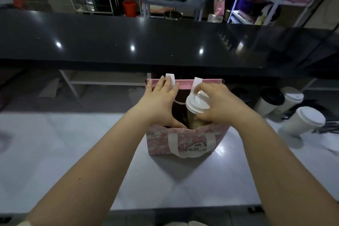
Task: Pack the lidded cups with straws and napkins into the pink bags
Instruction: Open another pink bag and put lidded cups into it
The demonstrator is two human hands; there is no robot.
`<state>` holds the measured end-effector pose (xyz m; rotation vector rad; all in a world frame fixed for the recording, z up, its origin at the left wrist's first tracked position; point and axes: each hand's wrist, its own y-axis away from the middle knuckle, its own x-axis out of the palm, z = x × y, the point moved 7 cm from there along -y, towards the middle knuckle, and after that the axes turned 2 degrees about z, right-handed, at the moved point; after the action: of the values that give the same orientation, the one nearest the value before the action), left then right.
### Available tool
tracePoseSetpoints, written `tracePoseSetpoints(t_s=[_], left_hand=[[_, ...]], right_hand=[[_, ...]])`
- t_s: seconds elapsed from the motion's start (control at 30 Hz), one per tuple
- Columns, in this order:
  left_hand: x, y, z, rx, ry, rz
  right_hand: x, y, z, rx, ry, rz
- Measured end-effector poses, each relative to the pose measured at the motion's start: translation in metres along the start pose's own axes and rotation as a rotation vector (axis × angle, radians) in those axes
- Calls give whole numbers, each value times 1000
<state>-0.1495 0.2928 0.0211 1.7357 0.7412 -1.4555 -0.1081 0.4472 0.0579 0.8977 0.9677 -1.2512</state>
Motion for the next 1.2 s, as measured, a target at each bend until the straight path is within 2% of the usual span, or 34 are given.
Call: tracePoseSetpoints(t_s=[0.27,0.37,0.53,0.7,0.9,1.2], left_hand=[[7,12,-13,32,-39,-52],[7,11,-17,29,-44,-64],[8,9,-15,1,-22,-95],[11,7,-17,-29,-32,-97],[11,4,-17,-61,-44,-102],[6,-6,-7,-137,-58,-67]], right_hand=[[35,-10,-21,129,339,278],[44,-27,-24,159,424,276],[60,-37,-27,84,357,256],[61,-27,-30,-14,317,152],[62,-11,-30,-23,310,103],[53,13,-29,-2,75,113]])
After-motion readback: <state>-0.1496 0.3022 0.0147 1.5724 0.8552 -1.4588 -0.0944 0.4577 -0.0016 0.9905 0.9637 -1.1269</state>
